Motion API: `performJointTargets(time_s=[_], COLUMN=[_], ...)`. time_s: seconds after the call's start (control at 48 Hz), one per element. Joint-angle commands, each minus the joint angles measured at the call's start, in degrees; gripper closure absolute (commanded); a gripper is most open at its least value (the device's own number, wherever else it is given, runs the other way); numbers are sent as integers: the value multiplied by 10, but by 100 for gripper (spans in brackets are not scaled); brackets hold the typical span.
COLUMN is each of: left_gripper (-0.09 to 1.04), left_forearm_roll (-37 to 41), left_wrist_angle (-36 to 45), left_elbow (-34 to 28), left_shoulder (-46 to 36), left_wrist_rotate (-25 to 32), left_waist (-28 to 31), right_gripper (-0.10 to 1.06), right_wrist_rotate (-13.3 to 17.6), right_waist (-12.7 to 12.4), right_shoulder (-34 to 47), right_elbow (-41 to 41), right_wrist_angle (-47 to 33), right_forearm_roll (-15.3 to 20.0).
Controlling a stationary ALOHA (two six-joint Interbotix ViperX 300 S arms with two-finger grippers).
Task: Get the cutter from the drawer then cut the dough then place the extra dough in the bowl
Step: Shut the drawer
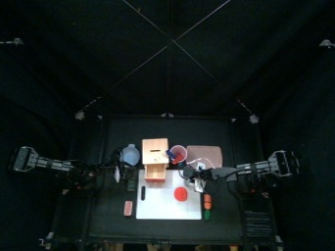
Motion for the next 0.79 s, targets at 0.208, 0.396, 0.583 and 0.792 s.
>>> performJointTargets(time_s=[0.208,0.396,0.583,0.792], left_gripper=[9,9,9,9], left_forearm_roll=[1,1,2,1], left_wrist_angle=[-2,-2,-4,-4], left_elbow=[-8,-8,-12,-39], left_shoulder=[1,1,1,1], left_wrist_rotate=[2,2,2,2], left_waist=[4,4,15,59], right_gripper=[41,30,21,21], right_wrist_rotate=[0,1,0,-2], right_waist=[-23,-23,-23,-18], right_shoulder=[-14,-14,-23,-47], right_elbow=[11,8,2,-21], right_wrist_angle=[-31,-31,-27,-11], right_forearm_roll=[4,5,7,3])
